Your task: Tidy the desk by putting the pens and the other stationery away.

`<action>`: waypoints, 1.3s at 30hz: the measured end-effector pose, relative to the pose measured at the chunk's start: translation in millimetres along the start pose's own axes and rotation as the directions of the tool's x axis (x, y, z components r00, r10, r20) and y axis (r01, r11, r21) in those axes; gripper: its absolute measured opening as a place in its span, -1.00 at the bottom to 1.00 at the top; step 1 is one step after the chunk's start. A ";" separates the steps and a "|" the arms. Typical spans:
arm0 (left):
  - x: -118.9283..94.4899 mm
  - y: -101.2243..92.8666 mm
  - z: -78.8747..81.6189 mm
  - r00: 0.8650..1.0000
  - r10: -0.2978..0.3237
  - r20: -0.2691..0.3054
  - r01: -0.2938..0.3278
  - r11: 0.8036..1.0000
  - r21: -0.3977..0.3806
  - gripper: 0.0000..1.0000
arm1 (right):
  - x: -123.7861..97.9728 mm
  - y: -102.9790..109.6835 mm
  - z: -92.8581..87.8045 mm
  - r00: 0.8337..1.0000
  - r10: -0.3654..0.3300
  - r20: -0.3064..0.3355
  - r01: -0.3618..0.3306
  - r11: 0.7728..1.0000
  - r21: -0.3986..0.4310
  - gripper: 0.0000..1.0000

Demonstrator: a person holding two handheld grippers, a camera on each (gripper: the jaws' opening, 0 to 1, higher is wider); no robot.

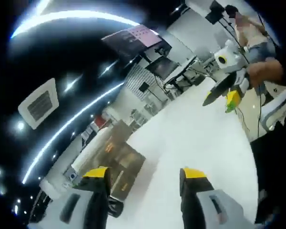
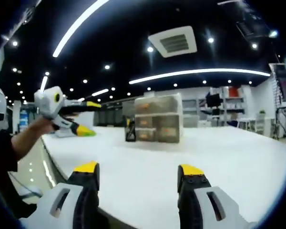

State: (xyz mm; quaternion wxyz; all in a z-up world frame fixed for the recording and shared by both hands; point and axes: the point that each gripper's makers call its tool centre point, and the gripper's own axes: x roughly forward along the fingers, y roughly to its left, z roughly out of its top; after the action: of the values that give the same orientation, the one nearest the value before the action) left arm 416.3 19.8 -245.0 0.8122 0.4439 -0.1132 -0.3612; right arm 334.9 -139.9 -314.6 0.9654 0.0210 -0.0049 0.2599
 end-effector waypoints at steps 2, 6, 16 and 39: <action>12.1 7.4 -4.4 1.000 0.019 -0.021 -0.018 0.996 0.084 0.07 | -1.2 1.5 -1.4 1.000 0.003 -0.004 -0.003 1.000 0.001 0.25; 31.3 17.5 -9.1 0.999 0.030 -0.041 -0.022 0.984 0.177 0.00 | -2.4 3.3 -4.1 1.000 0.010 -0.012 -0.010 1.000 0.002 0.25; 69.3 51.8 -12.5 0.988 0.120 -0.101 -0.063 0.895 0.441 -0.27 | -5.8 4.0 -3.5 1.000 0.012 -0.008 -0.012 1.000 0.005 0.25; 122.7 80.5 -10.4 0.979 0.161 -0.122 -0.068 0.830 0.554 -0.54 | -9.4 3.8 -1.9 1.000 0.017 -0.004 -0.017 1.000 0.008 0.25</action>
State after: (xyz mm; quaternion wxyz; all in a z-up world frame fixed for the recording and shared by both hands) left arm 548.2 -30.1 -203.2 0.6782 0.6778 -0.1710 -0.2266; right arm 324.9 -141.3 -316.6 0.9631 0.0242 -0.0021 0.2679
